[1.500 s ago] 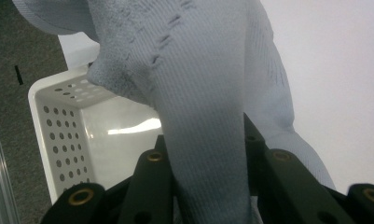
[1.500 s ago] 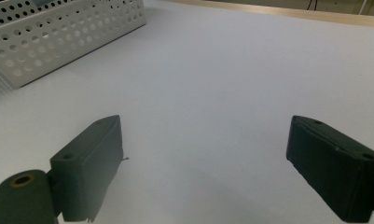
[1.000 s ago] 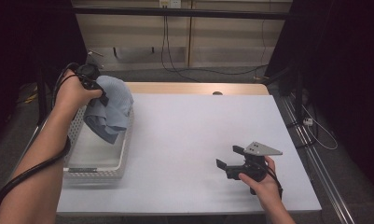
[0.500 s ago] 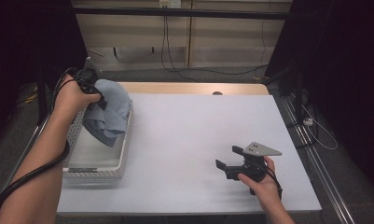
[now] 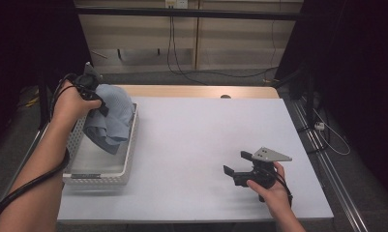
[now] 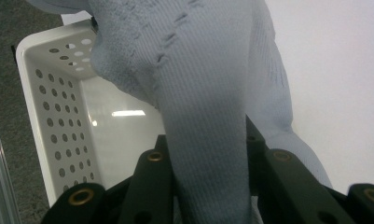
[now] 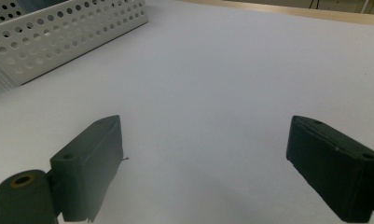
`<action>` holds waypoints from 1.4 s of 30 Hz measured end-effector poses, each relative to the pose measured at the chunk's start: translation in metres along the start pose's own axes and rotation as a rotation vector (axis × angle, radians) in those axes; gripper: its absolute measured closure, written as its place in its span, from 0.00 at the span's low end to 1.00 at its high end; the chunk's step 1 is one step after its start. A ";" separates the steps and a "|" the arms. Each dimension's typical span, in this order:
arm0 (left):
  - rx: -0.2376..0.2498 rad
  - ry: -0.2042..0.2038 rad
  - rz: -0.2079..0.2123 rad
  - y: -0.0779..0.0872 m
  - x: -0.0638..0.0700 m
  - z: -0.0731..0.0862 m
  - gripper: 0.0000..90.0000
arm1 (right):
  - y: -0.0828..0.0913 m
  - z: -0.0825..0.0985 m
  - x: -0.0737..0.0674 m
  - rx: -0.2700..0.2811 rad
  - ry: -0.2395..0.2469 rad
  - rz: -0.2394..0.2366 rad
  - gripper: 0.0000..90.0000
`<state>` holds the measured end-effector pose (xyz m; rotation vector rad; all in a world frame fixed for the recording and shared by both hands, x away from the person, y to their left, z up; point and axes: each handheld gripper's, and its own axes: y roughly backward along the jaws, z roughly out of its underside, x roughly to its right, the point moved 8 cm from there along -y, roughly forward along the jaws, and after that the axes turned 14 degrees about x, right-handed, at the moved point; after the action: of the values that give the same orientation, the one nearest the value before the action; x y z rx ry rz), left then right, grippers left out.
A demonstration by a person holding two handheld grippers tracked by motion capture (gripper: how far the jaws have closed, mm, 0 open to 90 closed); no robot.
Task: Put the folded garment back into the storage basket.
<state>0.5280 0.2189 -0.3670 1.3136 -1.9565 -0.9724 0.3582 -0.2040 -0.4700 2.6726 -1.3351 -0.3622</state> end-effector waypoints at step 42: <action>0.026 -0.056 0.038 0.018 0.010 0.018 0.81 | 0.000 -0.002 0.000 0.007 0.000 0.000 0.11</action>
<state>0.5013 0.2182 -0.3611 1.2712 -2.0357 -0.9776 0.3593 -0.2041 -0.4682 2.6790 -1.3387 -0.3581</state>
